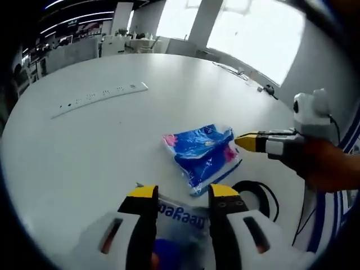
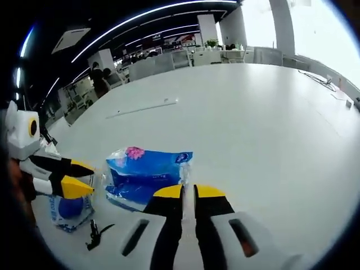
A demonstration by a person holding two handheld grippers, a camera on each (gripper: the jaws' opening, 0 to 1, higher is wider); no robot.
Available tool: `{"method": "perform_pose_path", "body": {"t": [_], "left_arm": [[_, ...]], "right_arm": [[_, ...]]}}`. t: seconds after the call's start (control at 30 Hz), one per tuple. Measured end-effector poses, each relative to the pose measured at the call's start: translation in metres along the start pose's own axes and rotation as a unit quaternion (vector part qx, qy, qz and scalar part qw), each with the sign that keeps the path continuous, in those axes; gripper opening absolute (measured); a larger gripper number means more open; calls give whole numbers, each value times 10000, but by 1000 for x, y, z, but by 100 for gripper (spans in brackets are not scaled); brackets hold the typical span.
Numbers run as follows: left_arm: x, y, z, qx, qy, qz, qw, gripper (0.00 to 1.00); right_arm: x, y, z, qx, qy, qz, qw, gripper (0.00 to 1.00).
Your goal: Arrange the tabletop items into an orderly group along one side of the table until the central work area is clear of visible clutter.
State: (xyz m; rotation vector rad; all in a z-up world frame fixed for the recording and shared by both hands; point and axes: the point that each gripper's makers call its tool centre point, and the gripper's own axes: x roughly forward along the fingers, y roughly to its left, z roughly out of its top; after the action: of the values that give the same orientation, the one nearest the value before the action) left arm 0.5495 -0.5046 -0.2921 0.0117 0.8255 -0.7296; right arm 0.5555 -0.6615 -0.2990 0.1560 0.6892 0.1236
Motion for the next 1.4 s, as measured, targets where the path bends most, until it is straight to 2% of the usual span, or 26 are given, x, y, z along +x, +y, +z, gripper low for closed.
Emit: {"method": "perform_pose_path", "body": {"t": [0.33,0.53,0.7,0.9,1.2,1.4], "left_arm": [[-19,23,3,-131,-168,148,9997,33],[-41,32,3,-265,-420,227,9985,33],[-60,47,1,-363,-533,364,9973,33],[-89,61,-10,-444,-620,498,9958,33],[-119,72,-36,-571,-662,643,9941,33],[-135,78,-53,-674,-637,726,9930,33]], "right_arm": [[-10,1,9,-118,-50,-4,9999,7],[-18,12,14,-194,-133,83,9997,8],[-24,27,17,-286,-200,248,9991,8],[-34,51,19,-476,-292,502,9972,8],[-46,97,8,-953,-305,944,9905,9],[-41,106,3,-975,-264,1067,9891,9]]}}
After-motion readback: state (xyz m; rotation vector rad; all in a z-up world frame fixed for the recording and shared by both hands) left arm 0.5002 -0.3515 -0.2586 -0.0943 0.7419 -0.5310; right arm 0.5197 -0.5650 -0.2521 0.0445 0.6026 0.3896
